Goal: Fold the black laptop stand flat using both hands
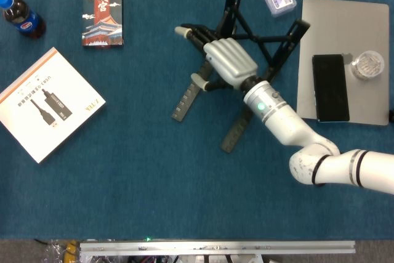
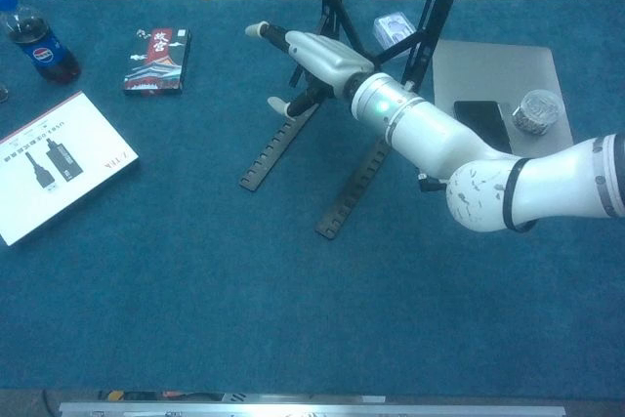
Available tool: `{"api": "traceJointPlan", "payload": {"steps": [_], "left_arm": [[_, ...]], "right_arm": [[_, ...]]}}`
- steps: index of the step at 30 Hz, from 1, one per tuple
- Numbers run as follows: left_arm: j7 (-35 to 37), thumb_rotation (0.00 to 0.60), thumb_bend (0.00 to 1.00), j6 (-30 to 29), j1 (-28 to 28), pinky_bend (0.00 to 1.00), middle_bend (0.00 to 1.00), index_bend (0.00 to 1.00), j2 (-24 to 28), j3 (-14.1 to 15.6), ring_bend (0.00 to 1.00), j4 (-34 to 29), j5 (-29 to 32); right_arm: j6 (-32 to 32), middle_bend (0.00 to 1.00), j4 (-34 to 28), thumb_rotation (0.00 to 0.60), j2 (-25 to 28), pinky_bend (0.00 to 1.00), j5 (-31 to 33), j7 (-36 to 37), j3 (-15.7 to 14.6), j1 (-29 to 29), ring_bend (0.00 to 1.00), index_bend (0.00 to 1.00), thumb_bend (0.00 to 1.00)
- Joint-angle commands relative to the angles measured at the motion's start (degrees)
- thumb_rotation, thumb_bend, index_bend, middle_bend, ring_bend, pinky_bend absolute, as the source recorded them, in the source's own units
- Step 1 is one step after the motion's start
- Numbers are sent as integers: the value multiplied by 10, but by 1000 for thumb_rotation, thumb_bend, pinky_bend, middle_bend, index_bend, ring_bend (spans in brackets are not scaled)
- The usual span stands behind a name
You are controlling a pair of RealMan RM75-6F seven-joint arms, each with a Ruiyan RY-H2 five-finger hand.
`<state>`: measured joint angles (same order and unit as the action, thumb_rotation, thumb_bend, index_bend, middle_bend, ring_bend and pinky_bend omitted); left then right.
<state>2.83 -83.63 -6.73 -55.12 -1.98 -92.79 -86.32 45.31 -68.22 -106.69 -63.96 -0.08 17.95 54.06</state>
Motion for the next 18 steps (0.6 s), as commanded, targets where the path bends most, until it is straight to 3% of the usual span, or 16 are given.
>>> {"api": "traceJointPlan", "payload": {"steps": [1,12,18], "left_arm": [[0,600,250,0,-1,159,247,242,-1,0,159,1,-1],[-1,600,250,5,-3,159,247,242,-5,0,159,4,-2],[-1,600,250,6,-4,159,247,242,-6,0,159,5,-1]], "right_arm": [[-1,58,6,600,2,122,4,0,-1,-3,0,0,351],[-3,58,26,600,4,122,22,-10,-4,-11,0,0,351],[3,58,1,600,15,121,11,-10,-8,-16,0,0,351]]}}
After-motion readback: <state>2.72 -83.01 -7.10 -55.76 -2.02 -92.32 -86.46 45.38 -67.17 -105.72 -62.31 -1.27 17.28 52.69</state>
